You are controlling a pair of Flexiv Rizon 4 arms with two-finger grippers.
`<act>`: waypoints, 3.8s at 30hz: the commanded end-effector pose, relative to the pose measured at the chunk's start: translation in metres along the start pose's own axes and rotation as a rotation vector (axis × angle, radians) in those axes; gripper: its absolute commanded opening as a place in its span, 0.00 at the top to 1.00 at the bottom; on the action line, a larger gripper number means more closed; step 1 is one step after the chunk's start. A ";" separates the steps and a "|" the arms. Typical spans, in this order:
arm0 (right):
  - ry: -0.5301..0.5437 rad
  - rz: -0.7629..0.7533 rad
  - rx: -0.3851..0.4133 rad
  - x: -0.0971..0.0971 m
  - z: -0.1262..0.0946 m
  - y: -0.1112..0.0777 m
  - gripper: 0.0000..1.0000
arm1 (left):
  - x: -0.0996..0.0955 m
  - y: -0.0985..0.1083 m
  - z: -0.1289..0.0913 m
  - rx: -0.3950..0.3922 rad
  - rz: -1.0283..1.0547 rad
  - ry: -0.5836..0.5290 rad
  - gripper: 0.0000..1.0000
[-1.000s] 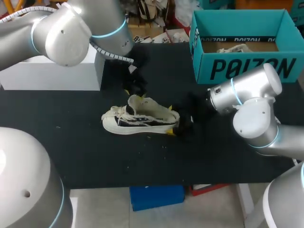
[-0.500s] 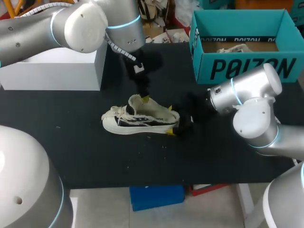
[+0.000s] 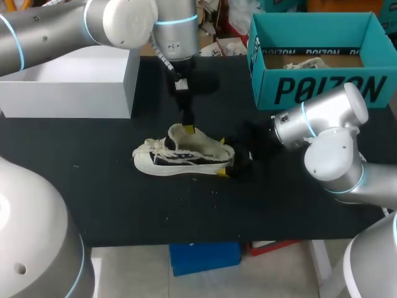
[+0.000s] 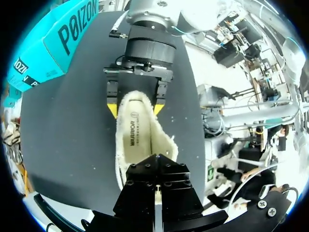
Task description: Take the shoe out of the shoebox, open the shoe tongue, remove and reinsert the insole, then place the shoe into the shoebox
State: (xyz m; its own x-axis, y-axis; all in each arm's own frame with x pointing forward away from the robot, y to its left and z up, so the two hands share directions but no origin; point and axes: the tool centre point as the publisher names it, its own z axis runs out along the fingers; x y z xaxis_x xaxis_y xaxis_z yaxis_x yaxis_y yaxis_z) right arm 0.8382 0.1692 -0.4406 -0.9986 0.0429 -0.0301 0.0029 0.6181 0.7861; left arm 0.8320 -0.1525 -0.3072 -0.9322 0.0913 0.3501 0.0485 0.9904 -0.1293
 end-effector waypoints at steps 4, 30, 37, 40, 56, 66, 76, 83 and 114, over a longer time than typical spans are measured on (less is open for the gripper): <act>-0.001 0.002 0.001 0.000 0.001 0.000 1.00 | 0.001 0.007 0.003 0.053 -0.021 -0.041 1.00; -0.001 0.002 0.001 0.000 0.001 0.000 1.00 | 0.001 0.008 0.031 0.025 0.016 -0.041 1.00; -0.001 0.002 0.001 0.000 0.001 0.000 1.00 | 0.001 0.006 0.029 0.026 0.021 -0.045 1.00; -0.001 0.002 0.001 0.000 0.001 0.000 1.00 | -0.001 0.003 0.030 0.025 0.032 -0.042 1.00; -0.001 0.002 0.001 0.000 0.001 0.000 1.00 | -0.009 0.010 0.061 0.016 0.016 -0.009 1.00; -0.001 0.002 0.001 0.000 0.001 0.000 1.00 | -0.012 0.007 0.081 0.005 0.004 0.017 1.00; -0.001 0.002 0.001 0.000 0.001 0.000 1.00 | -0.015 0.006 0.102 -0.047 -0.025 0.009 1.00; -0.001 0.002 0.001 0.000 0.001 0.000 1.00 | -0.015 0.008 0.109 -0.043 -0.036 0.017 1.00; -0.001 0.002 0.001 0.000 0.001 0.000 1.00 | -0.005 0.012 0.122 -0.080 -0.095 -0.102 0.28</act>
State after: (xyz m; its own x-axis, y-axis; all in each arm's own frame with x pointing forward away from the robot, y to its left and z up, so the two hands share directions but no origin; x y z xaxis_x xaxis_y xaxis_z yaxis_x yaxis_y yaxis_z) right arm 0.8369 0.1697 -0.4411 -0.9986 0.0422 -0.0306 0.0020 0.6183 0.7859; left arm 0.8070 -0.1556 -0.4151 -0.9567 -0.0037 0.2910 -0.0132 0.9994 -0.0308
